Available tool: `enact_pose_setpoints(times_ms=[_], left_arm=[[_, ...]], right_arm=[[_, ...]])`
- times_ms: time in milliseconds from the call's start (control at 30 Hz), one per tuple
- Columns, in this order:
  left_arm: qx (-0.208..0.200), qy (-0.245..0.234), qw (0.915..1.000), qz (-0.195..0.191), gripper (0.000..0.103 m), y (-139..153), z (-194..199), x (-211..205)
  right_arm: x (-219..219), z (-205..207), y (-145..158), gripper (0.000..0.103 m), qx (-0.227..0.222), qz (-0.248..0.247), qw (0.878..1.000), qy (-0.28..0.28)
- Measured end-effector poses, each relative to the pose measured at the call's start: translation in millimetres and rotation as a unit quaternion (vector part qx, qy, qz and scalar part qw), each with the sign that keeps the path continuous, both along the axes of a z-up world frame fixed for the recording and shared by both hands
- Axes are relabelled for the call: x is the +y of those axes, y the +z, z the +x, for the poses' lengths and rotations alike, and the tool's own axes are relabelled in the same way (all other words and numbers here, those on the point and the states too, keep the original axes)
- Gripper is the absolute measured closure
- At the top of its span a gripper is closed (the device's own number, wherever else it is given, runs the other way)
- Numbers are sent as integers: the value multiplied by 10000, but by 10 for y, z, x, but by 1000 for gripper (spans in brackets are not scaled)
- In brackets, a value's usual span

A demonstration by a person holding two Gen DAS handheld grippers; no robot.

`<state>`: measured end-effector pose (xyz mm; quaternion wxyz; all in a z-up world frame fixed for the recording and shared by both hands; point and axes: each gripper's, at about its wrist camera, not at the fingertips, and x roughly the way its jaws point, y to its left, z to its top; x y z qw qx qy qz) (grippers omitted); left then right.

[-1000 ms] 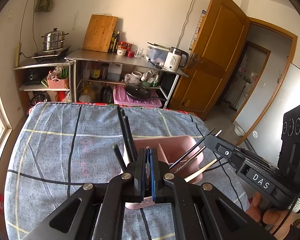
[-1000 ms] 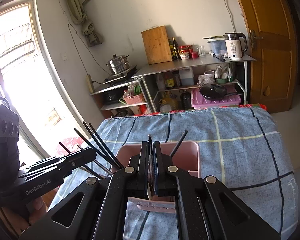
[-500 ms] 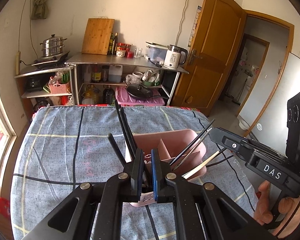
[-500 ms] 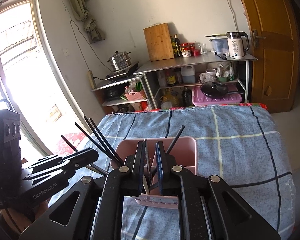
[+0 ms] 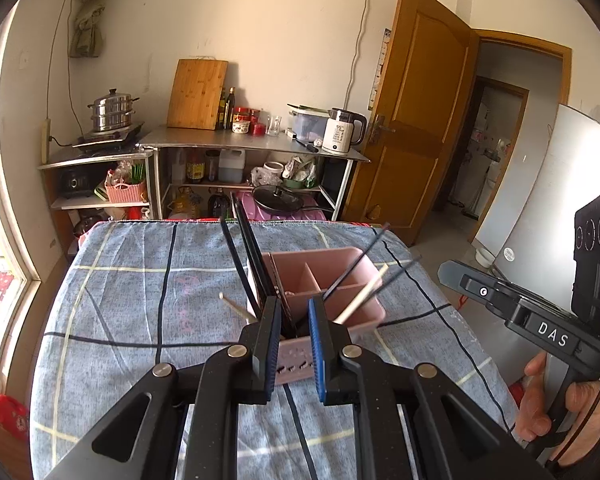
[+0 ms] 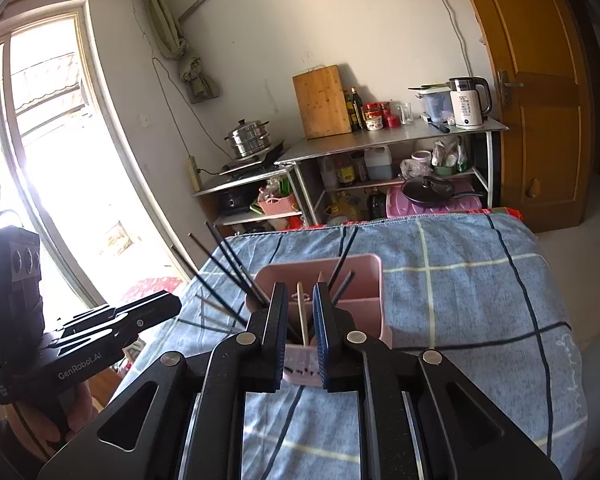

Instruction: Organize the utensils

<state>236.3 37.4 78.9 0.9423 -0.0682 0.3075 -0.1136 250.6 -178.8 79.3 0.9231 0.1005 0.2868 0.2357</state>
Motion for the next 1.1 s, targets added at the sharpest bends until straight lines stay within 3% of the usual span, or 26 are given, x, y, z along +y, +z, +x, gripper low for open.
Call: enact_pose_setpoints(times_ms=[467, 833, 1100], left_arm=[[-238, 106, 9997, 18, 89, -269, -973, -211], [-428, 359, 9980, 301, 89, -510, -1482, -332], [-602, 384, 9971, 250, 89, -630, -1787, -377]], right_arm=[[-140, -823, -171, 81, -329, -269, 9991, -85], [-55, -1366, -483, 77, -462, -663, 9967, -53], [-49, -1647, -640, 76, -502, -791, 9954, -174]])
